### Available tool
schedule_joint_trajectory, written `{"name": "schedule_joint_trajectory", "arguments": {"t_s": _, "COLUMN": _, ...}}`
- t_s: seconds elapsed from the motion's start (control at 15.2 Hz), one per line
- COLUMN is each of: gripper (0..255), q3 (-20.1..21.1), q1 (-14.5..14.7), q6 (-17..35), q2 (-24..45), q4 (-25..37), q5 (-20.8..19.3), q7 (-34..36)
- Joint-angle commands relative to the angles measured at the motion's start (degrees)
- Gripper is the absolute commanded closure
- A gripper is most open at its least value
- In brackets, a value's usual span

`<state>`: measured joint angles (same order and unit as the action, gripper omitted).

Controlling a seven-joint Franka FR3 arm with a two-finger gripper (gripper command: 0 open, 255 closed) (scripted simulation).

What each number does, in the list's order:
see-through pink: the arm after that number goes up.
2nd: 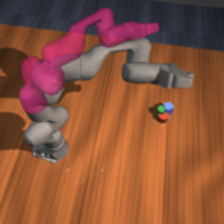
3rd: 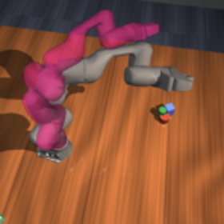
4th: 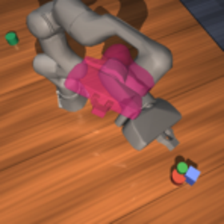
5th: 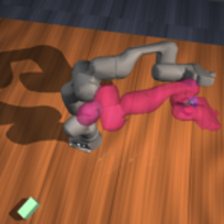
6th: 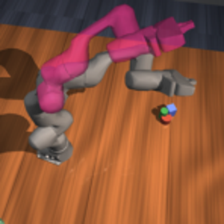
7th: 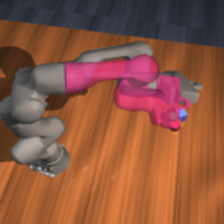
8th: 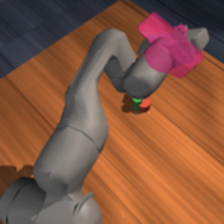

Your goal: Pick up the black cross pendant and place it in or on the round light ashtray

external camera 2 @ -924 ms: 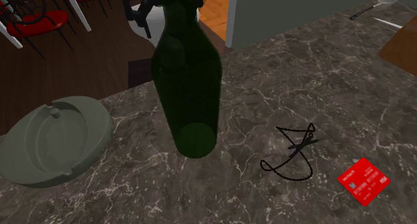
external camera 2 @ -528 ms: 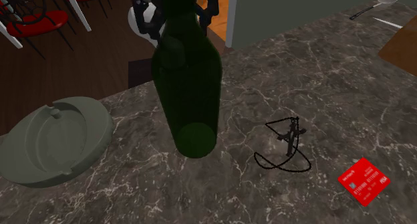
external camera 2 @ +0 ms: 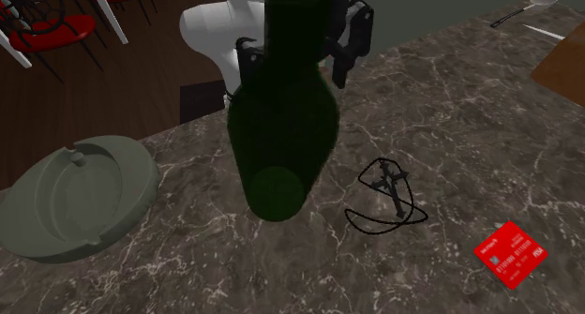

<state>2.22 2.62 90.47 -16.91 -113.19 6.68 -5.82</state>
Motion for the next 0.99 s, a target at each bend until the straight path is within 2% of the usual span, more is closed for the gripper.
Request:
{"name": "schedule_joint_trajectory", "arguments": {"t_s": 0.0, "gripper": 0, "q3": 0.36, "q1": 0.47, "q6": -0.36, "q2": 4.65, "q4": 4.47, "q5": 0.83, "q7": 0.07}}
{"name": "schedule_joint_trajectory", "arguments": {"t_s": 0.4, "gripper": 0, "q3": 1.61, "q1": 1.84, "q6": -2.95, "q2": 19.25, "q4": 20.19, "q5": 2.86, "q7": 0.77}}
{"name": "schedule_joint_trajectory", "arguments": {"t_s": 0.79, "gripper": 0, "q3": 2.99, "q1": 3.26, "q6": -8.69, "q2": 35.25, "q4": 40.70, "q5": 4.17, "q7": 2.23}}
{"name": "schedule_joint_trajectory", "arguments": {"t_s": 0.92, "gripper": 0, "q3": 3.03, "q1": 3.39, "q6": -6.80, "q2": 34.42, "q4": 37.99, "q5": 4.21, "q7": 2.06}}
